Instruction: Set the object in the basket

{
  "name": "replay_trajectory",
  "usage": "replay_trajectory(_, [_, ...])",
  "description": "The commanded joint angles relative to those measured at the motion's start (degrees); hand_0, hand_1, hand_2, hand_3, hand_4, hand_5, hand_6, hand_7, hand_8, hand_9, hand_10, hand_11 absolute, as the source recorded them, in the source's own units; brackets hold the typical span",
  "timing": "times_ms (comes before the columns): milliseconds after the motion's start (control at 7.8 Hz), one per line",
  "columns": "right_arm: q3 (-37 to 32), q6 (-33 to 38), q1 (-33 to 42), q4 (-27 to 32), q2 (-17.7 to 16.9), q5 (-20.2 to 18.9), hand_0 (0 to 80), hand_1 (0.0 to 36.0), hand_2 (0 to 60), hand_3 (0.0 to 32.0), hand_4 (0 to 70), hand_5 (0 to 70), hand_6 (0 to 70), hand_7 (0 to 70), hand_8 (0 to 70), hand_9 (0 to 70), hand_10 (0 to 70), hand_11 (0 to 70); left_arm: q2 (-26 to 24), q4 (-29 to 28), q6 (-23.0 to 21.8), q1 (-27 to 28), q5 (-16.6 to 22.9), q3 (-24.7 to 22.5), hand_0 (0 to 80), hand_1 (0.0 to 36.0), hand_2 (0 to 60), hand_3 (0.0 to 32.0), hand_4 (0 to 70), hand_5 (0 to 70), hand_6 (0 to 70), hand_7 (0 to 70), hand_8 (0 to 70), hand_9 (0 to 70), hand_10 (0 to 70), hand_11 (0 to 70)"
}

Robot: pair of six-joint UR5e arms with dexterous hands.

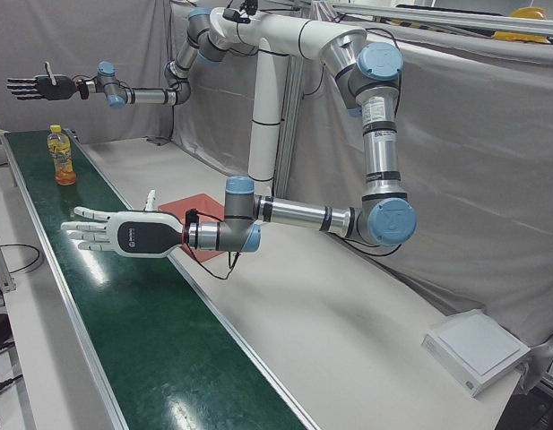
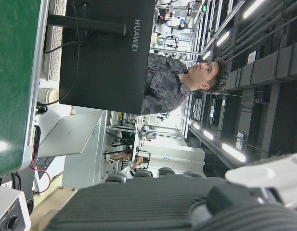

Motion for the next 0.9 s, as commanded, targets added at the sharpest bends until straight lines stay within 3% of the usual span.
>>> replay_trajectory(0, [0.0, 0.0, 0.0, 0.0, 0.0, 0.0, 0.0, 0.0, 0.0, 0.0, 0.0, 0.0, 0.0, 0.0, 0.0, 0.0, 0.0, 0.0, 0.0, 0.0, 0.1, 0.5, 0.0, 0.2, 51.5, 7.1, 0.0, 2.8, 13.3, 13.8, 0.3, 0.0, 6.4, 6.9, 6.3, 10.3])
replay_trajectory(128, [0.0, 0.0, 0.0, 0.0, 0.0, 0.0, 0.0, 0.0, 0.0, 0.0, 0.0, 0.0, 0.0, 0.0, 0.0, 0.0, 0.0, 0.0, 0.1, 0.1, 0.0, 0.5, 0.0, 0.1, 51.7, 6.9, 0.0, 4.4, 12.9, 12.7, 0.0, 0.0, 6.2, 6.5, 6.2, 10.2])
replay_trajectory(769, [0.0, 0.0, 0.0, 0.0, 0.0, 0.0, 0.0, 0.0, 0.0, 0.0, 0.0, 0.0, 0.0, 0.0, 0.0, 0.0, 0.0, 0.0, 0.0, 0.1, -0.3, 0.3, 0.0, -0.1, 50.7, 6.7, 0.0, 3.0, 12.8, 14.5, 0.0, 0.0, 6.3, 6.5, 6.1, 9.9])
